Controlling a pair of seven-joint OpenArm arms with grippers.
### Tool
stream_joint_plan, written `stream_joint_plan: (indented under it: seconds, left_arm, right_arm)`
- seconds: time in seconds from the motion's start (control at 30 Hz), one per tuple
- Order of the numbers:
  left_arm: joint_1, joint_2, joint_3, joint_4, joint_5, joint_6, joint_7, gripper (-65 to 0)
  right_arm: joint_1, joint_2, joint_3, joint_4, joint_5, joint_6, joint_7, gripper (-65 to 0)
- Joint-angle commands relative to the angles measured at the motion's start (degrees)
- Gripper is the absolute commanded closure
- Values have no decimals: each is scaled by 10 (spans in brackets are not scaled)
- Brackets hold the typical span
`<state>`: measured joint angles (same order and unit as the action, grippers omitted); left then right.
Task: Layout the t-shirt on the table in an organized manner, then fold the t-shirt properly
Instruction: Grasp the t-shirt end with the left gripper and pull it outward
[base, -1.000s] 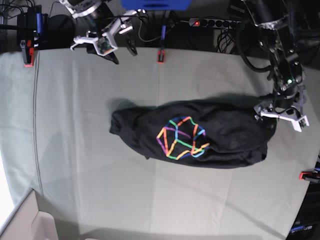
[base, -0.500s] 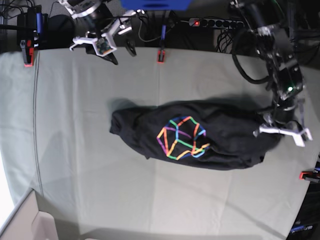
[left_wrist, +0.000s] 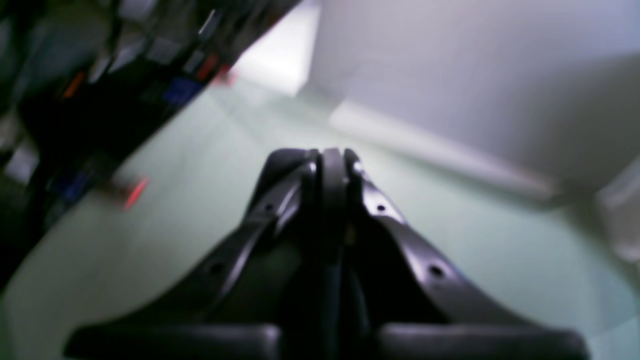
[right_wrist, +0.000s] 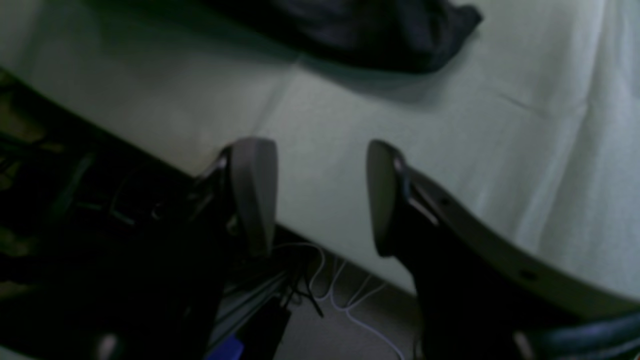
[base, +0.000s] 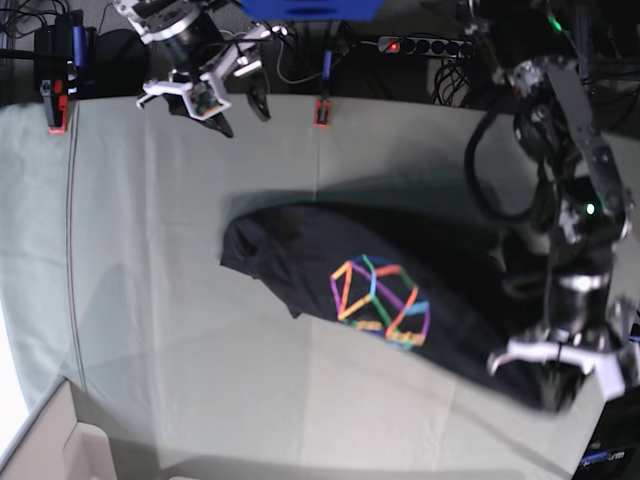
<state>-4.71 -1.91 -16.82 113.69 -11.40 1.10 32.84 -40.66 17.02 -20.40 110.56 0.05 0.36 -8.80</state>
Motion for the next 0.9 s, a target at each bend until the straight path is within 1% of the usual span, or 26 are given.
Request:
stream_joint_plan:
  seconds: [0.0,0.07,0.13,0.23,0.3,0.4,0.47,0.53,0.57,0.67,0.77,0.87]
  left_arm:
    - [-30,-2,10,6,3,0,-15,-2]
    - [-64,-2,31,-12,5,1,-15,-2]
    - [-98,3,49,-54,22,1,-15,-2]
    - [-152,3,82,-151,60,1,-19,-4]
    - [-192,3,97,-242,67,0,-20,-5]
    - [-276,0,106,-420,66,0,-20,-13]
    - [-339,3,103,-536,65,0,-21,-61]
    - [-388,4,103,-622,64,0,-22,-143]
    - [-400,4,103,-640,64,0,-22,-187]
    - [-394,4,103,-616,64,0,-20,-277]
    - [-332,-2,101,-531,64,0,-18,-344]
    - [-243,-14,56,-431,65,0,-16,-403]
  right_arm:
    - [-8,2,0,9,1,0,13,-296]
    - [-8,2,0,9,1,0,12,-296]
    - [-9,2,0,9,1,0,12,-296]
    - [-9,2,0,9,1,0,12,-296]
    - [-9,2,1,9,1,0,12,-296]
    - [-10,2,-1,9,1,0,10,-296]
    - [-10,1,-2,9,1,0,-4,-296]
    - [-10,0,-2,9,2,0,-21,-296]
    - [-9,0,-3,9,2,0,-25,-296]
    - [-8,-1,-3,10,3,0,-23,-296]
    - [-7,-1,-3,10,3,0,-24,-296]
    - [-4,-1,-3,11,3,0,-23,-298]
